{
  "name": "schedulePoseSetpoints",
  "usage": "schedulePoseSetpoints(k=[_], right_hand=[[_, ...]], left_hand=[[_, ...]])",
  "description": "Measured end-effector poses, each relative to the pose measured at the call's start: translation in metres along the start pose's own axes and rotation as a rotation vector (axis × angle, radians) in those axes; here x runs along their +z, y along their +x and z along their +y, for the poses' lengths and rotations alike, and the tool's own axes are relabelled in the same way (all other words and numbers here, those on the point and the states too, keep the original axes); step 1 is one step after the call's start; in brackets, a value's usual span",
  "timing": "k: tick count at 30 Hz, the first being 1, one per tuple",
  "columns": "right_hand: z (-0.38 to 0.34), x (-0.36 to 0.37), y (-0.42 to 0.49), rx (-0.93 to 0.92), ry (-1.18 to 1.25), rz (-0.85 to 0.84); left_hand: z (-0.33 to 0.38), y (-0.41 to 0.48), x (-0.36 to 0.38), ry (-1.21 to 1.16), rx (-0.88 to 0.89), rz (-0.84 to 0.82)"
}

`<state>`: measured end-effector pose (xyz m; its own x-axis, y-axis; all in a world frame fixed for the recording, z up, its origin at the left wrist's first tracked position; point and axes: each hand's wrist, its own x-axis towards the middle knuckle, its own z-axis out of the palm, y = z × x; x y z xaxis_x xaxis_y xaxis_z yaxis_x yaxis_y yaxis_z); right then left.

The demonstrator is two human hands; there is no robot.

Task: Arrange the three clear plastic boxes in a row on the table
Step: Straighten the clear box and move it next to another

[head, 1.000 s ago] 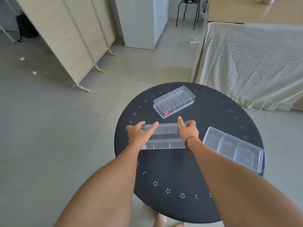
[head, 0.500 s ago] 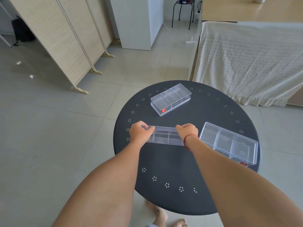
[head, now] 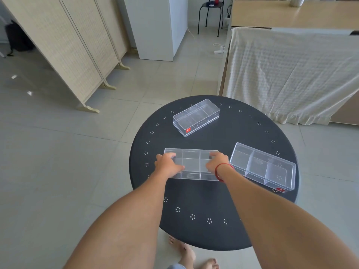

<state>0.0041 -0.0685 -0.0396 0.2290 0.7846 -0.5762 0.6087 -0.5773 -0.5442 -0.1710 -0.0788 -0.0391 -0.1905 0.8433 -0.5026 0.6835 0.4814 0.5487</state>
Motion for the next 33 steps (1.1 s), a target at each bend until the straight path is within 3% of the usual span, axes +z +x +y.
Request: schedulePoseSetpoints(k=[6,11,14,21,33], right_hand=[[0.008,0.01,-0.002,-0.054,-0.131,-0.009],[0.014,0.013,0.001,-0.202,-0.316,0.013],[0.012,0.01,0.005,-0.248,-0.349,-0.025],[0.005,0.004,0.017,-0.229,-0.341,0.006],[-0.047,-0.029,0.064,-0.155,-0.21,0.082]], left_hand=[[-0.004,0.001,0.009,0.075,0.016,-0.017],[-0.003,-0.001,0.009,0.31,0.23,-0.024],[0.001,0.001,0.006,0.306,0.232,-0.123],[0.017,0.014,0.004,0.242,0.222,-0.146],[0.072,0.071,-0.012,0.317,0.268,0.088]])
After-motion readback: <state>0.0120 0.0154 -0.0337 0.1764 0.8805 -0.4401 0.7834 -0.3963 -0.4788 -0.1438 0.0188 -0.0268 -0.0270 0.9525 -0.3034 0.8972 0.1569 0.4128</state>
